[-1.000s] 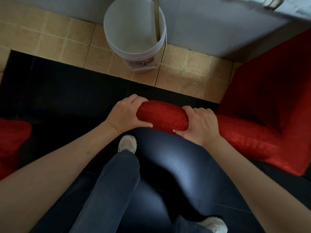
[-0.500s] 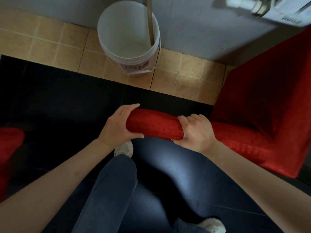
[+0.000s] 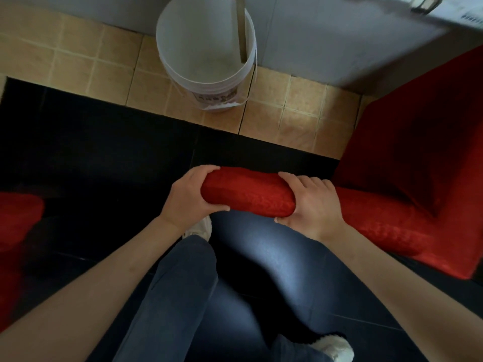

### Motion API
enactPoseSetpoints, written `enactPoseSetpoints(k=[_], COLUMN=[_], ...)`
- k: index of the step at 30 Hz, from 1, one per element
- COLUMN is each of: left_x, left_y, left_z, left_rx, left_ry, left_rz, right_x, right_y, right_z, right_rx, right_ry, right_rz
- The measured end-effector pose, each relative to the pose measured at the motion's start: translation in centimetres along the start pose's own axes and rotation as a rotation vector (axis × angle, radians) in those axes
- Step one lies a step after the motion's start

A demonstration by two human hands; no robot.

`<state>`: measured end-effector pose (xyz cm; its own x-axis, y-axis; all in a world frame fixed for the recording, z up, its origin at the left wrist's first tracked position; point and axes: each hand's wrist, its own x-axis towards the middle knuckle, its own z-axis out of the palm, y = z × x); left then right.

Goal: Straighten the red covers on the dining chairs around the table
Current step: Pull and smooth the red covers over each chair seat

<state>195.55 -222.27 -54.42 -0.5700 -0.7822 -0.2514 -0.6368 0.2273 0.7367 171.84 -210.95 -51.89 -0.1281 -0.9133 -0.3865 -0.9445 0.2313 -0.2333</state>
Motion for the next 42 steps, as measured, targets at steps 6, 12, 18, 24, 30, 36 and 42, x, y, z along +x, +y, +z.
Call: enactPoseSetpoints(k=[6,12,18,24,30,36,42], left_x=[0.3,0.7,0.7,0.6,0.7,-0.9,-1.8], left_y=[1.3,3.6,6.9,8.9,11.1,15.3,21.5], left_z=[-0.8,-1.9,-4.6,-6.5,-7.4,-8.0,-9.1], left_rx=[0.068,0.109,0.163,-0.068,-0.186,-0.098,0.008], left_ry=[0.007,0.028,0.037,0.267,0.195,0.206,0.180], left_rz=[0.069,0.132,0.222,0.203,0.093,0.192,0.322], right_x=[-0.6,-0.9,-1.8,-2.3,-3.7,-6.7,-10.2], right_y=[-0.1,0.4,-0.1,-0.1,0.5,1.6,3.5], right_z=[-0.9,-2.9,-6.4,-10.6,-13.4,-15.9,-19.5], right_rx=[0.113,0.085,0.047,0.016,0.045,0.038,0.019], right_ry=[0.166,0.137,0.119,0.195,0.213,0.240,0.282], right_rz=[-0.061,-0.100,-0.124,-0.130,-0.143,-0.153,-0.136])
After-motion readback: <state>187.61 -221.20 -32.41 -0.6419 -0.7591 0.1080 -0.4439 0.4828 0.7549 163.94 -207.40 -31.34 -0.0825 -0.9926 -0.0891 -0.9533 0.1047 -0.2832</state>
